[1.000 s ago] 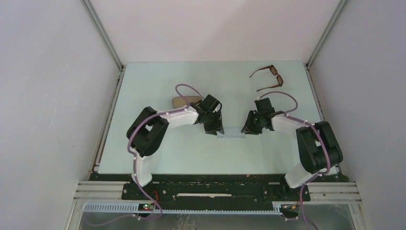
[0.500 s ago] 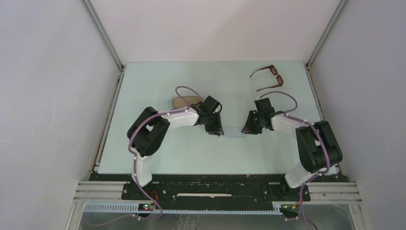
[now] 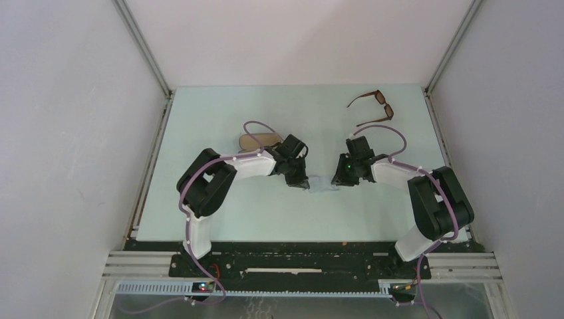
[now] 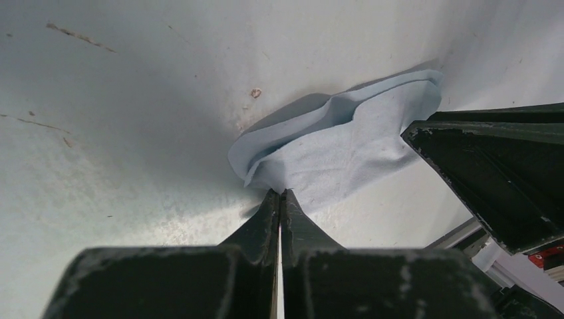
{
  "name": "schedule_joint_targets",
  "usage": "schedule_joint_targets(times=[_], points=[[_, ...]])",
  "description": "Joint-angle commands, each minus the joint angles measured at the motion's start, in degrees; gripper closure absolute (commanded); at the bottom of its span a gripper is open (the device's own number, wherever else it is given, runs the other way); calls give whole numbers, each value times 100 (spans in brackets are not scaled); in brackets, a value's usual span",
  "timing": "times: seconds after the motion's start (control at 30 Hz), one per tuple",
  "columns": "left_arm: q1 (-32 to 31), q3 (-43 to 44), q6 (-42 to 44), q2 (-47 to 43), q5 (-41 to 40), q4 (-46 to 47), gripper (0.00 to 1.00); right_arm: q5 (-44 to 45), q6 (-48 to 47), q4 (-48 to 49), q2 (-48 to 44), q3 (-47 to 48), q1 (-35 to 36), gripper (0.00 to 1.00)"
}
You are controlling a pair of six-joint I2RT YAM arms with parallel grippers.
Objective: Organize the sunglasses
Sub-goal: Pick up the glasses cleaning cloth from the center of the board.
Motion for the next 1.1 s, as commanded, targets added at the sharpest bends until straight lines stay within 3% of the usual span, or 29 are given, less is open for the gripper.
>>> schedule_joint_targets(times=[0.0, 0.1, 0.27, 0.7, 1.07], points=[[-46, -279, 24, -25, -49, 132, 100, 662, -253, -377, 88, -12, 132, 71], [-50, -304, 46, -57, -22, 156, 100, 624, -241, -337, 146, -7, 173, 77], [-46, -330, 127, -161, -68, 150, 100, 497, -131, -255, 147, -5, 277, 100], [-25, -339, 665, -779, -505, -230, 100, 513, 372, -126, -410, 155, 787, 100], [155, -719, 1048, -1162, -547, -237, 100, 635, 580, -106, -232, 322, 1170, 100]])
